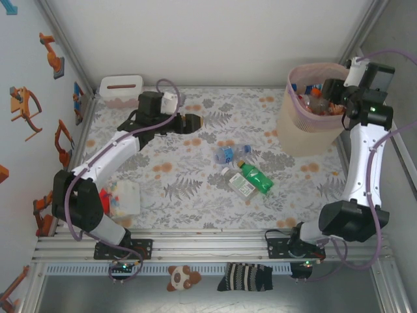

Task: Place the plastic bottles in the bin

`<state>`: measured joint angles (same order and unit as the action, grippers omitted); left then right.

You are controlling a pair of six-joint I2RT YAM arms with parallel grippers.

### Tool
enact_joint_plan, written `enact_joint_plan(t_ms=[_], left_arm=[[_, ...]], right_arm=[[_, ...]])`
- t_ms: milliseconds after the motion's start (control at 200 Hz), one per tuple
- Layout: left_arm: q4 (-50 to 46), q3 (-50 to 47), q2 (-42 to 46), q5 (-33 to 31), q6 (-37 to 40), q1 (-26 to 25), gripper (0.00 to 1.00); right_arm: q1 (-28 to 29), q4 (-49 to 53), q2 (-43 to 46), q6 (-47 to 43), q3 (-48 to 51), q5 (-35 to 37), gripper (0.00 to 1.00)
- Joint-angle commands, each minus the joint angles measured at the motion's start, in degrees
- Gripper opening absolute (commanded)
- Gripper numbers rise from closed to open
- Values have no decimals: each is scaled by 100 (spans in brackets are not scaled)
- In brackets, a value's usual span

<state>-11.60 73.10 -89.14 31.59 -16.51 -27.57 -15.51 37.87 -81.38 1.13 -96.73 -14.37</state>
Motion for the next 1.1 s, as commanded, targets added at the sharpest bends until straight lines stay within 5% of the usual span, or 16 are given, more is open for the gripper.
enact_joint_plan(t_ms=[0,185,340,1097], left_arm=[[-1217,384,-201,-87,1889,-226,72],[-1480,535,-535,-155,3555,-591,76],[-1583,808,-1088,-92,4184,-758,80],[-2145,2322,-3517,-618,4652,-1347,84]], right_arm=[[30,-336,335,190,248,-175,53],[30,-606,579,390,511,-341,53],[36,-775,749,490,652,-413,53],[43,-1001,895,581,962,-567,53]])
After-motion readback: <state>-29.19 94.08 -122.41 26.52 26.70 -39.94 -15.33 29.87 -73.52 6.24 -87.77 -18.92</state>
